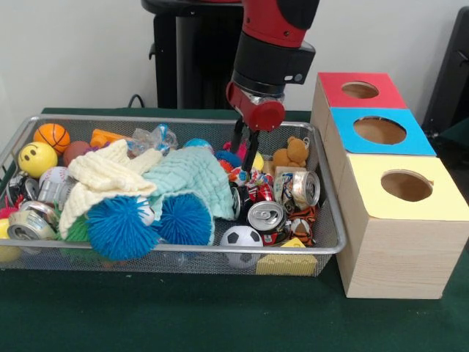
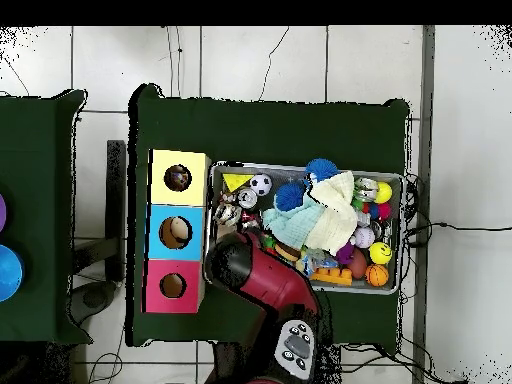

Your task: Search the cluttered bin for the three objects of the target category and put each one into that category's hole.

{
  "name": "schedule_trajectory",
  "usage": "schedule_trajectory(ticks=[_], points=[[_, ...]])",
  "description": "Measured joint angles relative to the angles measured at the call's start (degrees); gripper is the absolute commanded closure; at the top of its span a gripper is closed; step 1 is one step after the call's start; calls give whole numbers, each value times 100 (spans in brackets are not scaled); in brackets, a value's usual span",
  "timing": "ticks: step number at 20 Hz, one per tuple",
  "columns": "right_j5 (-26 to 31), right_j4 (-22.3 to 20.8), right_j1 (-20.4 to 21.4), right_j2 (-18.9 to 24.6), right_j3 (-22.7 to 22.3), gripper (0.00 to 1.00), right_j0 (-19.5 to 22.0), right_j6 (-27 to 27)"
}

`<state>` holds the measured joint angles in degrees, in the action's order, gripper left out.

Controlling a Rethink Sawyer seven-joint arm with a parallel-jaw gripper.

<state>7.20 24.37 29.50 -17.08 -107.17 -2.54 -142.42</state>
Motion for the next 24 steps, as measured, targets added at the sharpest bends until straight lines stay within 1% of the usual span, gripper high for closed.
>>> schedule_trajectory(ticks=[5, 8, 14, 17, 24], points=[[401, -6, 17, 1, 205, 0, 62, 0], [557, -8, 71, 1, 241, 0, 111, 0], [994, -6, 363, 6, 241, 0, 72, 0], [1085, -1, 476, 40, 241, 0, 77, 0], [1087, 12, 605, 106, 245, 0, 98, 0]])
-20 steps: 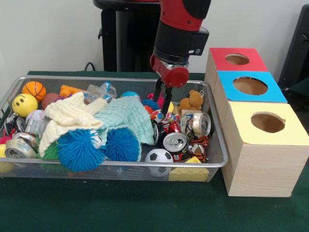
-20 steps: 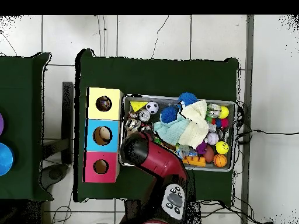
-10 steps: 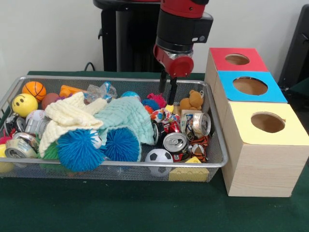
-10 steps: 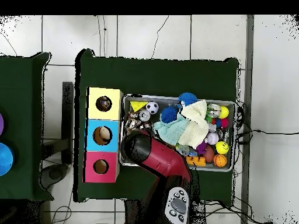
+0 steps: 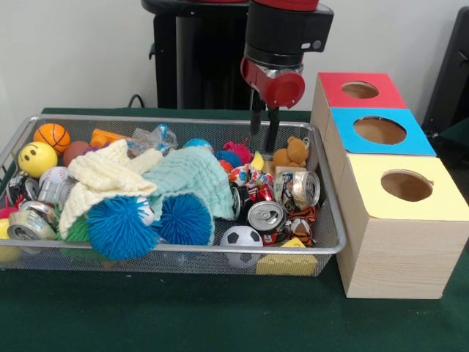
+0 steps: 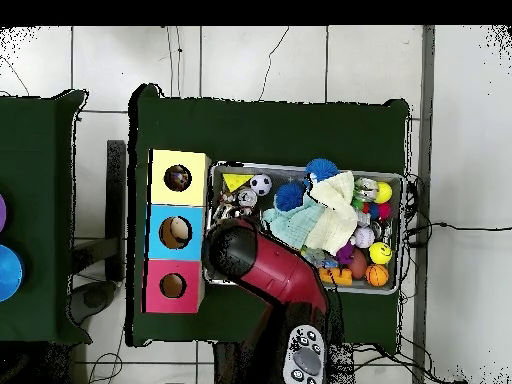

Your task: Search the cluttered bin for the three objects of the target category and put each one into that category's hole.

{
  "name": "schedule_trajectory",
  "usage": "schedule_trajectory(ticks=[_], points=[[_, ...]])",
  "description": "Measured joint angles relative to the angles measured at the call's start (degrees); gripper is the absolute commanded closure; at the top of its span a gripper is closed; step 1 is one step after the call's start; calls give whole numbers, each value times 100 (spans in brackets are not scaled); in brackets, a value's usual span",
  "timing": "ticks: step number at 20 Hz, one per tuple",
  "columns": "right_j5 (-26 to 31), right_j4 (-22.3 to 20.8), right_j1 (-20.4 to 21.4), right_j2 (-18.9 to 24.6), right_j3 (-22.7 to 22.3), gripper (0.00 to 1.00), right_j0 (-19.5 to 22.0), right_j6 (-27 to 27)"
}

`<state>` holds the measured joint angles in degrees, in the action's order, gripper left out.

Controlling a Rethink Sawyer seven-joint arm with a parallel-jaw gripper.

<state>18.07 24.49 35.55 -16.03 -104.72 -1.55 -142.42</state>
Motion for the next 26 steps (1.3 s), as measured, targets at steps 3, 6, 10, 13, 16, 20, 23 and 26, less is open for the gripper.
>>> schedule_trajectory(ticks=[3, 6, 10, 13, 16, 20, 23, 26], points=[[0, -1, 21, 30, 2, 0, 19, 0], [0, 0, 22, 117, 20, 0, 100, 0], [0, -2, 3, 256, 74, 0, 250, 0], [0, -5, -22, 278, 80, 0, 273, 0], [0, -7, -118, 295, 79, 0, 273, 0], [-4, -9, -236, 354, 74, 0, 299, 0], [-50, -8, -368, 424, 70, 0, 328, 0], [-132, -6, -466, 427, 54, 0, 285, 0]])
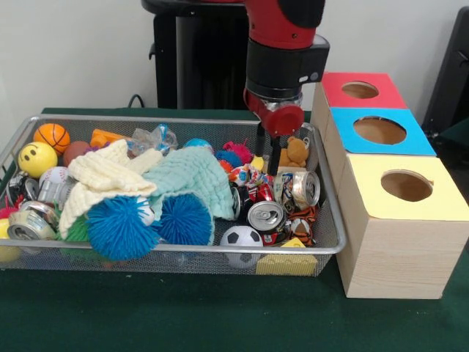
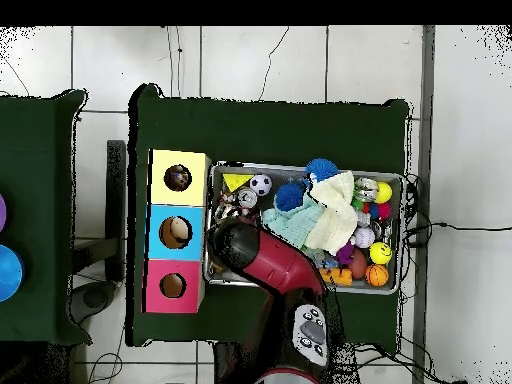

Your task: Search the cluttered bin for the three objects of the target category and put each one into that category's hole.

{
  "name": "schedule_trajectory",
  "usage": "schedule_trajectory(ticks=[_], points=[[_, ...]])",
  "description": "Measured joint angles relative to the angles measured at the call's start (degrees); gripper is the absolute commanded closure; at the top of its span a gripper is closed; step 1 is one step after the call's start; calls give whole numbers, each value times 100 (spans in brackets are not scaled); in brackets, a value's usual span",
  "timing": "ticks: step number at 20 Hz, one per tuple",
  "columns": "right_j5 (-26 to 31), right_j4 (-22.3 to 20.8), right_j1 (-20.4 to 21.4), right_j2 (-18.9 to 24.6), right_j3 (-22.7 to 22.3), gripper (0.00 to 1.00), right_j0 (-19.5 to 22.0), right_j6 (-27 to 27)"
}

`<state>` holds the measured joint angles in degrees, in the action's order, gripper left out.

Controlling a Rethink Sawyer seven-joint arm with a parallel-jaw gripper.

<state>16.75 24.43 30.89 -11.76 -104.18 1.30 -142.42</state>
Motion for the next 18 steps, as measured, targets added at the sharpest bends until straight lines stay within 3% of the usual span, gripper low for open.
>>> schedule_trajectory(ticks=[7, 18], points=[[-295, 25, -137, -108, -69, 0, -282, 0], [-504, 24, -220, -112, -126, 0, -148, 0]])
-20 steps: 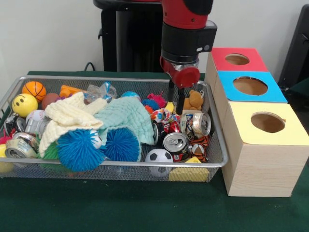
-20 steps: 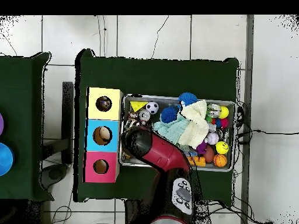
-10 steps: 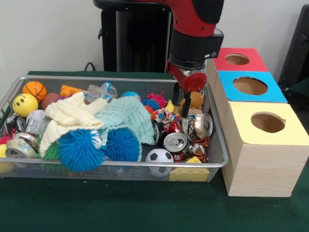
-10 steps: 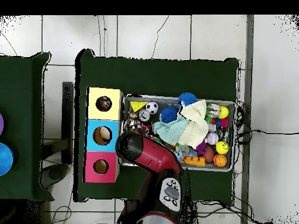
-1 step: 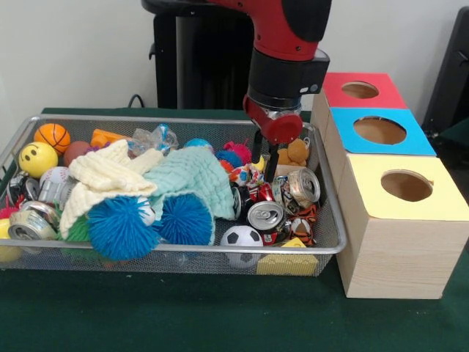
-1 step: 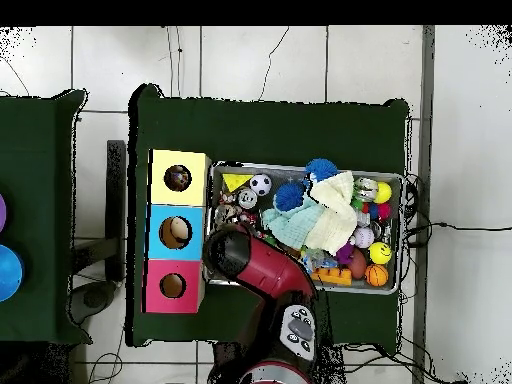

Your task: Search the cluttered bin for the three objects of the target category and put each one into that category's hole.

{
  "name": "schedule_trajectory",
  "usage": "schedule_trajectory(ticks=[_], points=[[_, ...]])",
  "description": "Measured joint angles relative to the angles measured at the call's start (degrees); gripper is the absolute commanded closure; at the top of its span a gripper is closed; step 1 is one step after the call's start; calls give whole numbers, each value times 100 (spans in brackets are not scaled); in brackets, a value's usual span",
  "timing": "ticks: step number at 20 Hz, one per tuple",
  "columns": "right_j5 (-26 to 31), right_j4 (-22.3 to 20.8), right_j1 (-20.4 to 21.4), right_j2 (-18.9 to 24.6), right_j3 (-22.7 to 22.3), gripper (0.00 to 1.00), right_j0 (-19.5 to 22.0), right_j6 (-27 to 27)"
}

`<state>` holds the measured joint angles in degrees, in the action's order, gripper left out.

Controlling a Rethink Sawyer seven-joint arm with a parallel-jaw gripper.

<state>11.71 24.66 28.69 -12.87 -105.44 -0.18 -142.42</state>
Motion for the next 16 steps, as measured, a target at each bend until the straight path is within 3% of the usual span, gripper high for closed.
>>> schedule_trajectory(ticks=[16], points=[[-8, 4, -13, -2, -36, 0, 97, 0]])
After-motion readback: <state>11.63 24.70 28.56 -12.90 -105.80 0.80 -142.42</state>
